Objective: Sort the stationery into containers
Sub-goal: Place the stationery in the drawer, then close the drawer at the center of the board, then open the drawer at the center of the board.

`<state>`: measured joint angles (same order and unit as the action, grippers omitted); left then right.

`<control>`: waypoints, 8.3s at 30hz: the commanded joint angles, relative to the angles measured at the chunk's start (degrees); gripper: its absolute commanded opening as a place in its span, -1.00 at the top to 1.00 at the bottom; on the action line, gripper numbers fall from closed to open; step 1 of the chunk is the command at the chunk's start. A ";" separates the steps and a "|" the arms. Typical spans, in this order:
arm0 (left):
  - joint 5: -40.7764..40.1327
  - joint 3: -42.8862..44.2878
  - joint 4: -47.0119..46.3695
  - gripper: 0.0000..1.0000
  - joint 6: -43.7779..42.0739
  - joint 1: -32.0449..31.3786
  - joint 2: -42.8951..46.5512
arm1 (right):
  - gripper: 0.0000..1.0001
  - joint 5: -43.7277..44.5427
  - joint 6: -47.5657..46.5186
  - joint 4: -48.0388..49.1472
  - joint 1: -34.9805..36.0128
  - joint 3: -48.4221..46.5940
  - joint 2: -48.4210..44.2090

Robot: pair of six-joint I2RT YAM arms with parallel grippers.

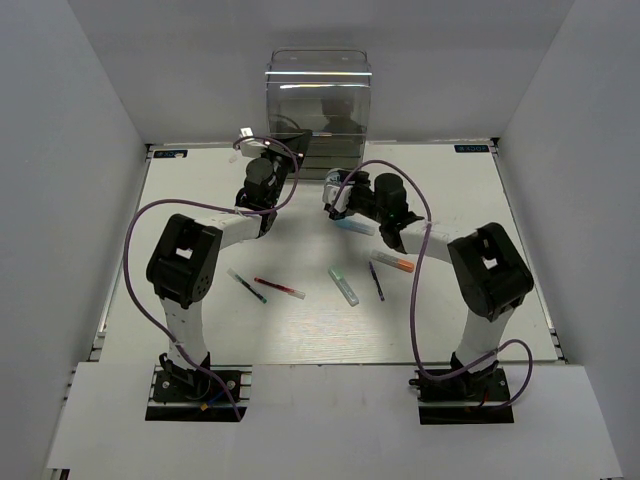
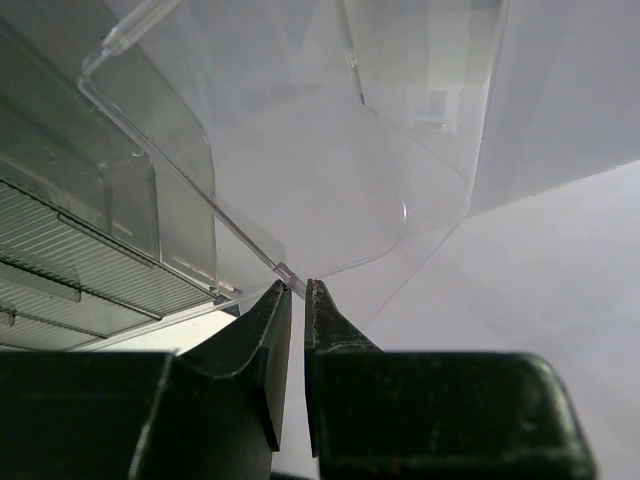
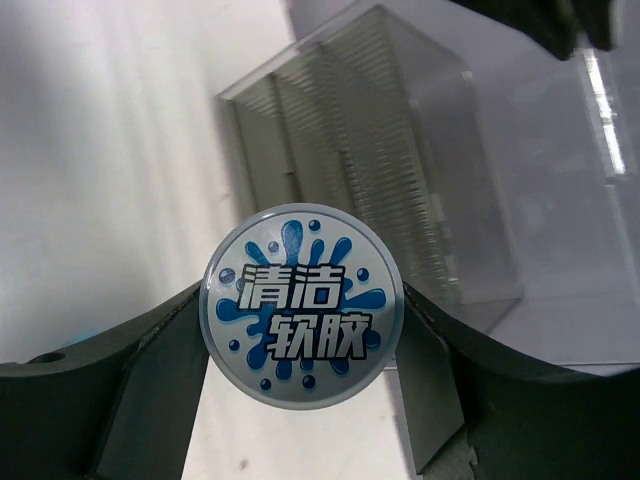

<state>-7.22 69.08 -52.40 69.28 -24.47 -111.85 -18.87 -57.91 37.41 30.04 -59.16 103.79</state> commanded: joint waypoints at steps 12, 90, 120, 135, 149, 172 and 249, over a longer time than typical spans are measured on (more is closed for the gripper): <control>0.10 2.73 -4.55 1.00 0.51 0.30 5.59 | 1.00 8.15 -2.30 37.56 -0.42 -9.39 12.05; 2.30 11.96 16.10 0.07 -8.19 0.30 -0.03 | 1.00 22.12 33.65 -2.34 -4.38 -35.42 21.02; 2.83 18.37 9.86 0.07 -9.25 -0.23 2.60 | 1.00 19.76 44.98 -4.27 -4.90 -34.01 20.05; 2.83 18.37 9.86 0.07 -8.72 -0.23 3.13 | 1.00 24.32 45.88 -6.73 -4.73 -37.61 23.74; 2.83 18.37 10.39 0.07 -8.72 -0.76 3.13 | -0.54 20.72 42.97 -7.26 -4.91 -32.69 21.63; 3.36 10.65 9.25 0.07 -8.11 -0.76 5.51 | -0.75 11.06 42.27 1.52 -4.91 -11.17 7.58; -0.95 22.69 16.55 1.00 4.03 2.06 -24.03 | 0.27 -12.50 45.70 -28.79 -17.74 1.32 -10.54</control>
<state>-5.04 93.12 -34.48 76.03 -23.68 -137.03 -29.82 -10.92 7.49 12.69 -58.63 95.88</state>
